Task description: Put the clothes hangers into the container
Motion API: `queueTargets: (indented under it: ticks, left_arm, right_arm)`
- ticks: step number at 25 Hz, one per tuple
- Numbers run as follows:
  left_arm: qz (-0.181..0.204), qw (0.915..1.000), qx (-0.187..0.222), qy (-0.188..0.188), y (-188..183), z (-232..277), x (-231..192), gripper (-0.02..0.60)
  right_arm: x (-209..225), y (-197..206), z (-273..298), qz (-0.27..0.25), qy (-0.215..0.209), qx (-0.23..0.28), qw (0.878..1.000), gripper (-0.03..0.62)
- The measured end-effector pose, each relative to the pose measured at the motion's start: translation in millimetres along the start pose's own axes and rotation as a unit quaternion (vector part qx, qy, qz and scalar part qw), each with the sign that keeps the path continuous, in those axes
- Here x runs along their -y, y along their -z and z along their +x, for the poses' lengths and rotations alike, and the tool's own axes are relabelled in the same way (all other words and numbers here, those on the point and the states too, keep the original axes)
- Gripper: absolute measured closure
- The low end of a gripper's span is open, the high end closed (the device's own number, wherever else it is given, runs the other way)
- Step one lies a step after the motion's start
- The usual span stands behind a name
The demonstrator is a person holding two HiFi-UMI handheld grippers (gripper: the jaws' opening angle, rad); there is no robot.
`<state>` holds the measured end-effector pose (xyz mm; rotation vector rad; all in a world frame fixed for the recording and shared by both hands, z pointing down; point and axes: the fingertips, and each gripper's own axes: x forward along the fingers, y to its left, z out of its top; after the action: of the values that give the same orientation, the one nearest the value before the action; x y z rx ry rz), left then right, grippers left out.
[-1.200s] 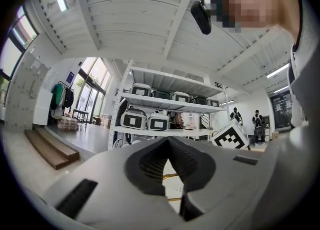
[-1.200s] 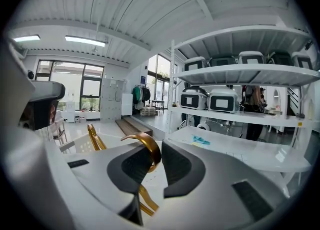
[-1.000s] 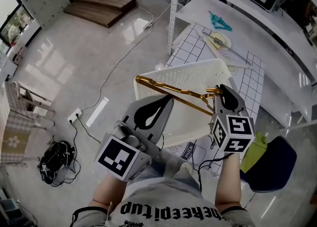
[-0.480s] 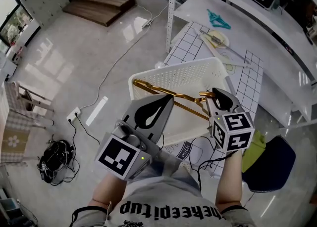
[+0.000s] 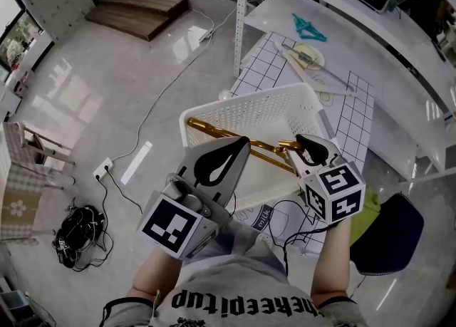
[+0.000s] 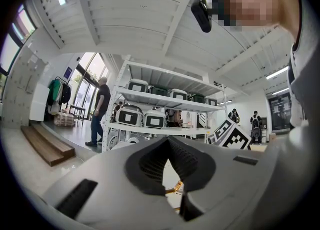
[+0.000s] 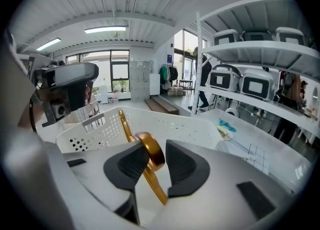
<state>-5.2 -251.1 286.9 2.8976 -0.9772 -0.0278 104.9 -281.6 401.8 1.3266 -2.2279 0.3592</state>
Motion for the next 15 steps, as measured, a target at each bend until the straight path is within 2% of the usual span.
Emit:
queueTargets:
  ticks: [3,8,15]
  left_arm:
    - [-0.005,0.9999,-0.008,0.003,2,1,1,0.561]
    - [0.01,0.9998,0.018,0.004,-5,4,0,0.561]
    - [-0.002,1.0,-0.002,0.007,-1,2,4,0.561]
  right_arm:
    - [-9,2,-2,-0.009,-0.032,0.0,0.999,0.47]
    - [-18,3,-5,-0.02,-0.066,0.001,0.998,0.468]
    - [-35,5,-13,-0.023,-0.134,0.008,0.991,0.448]
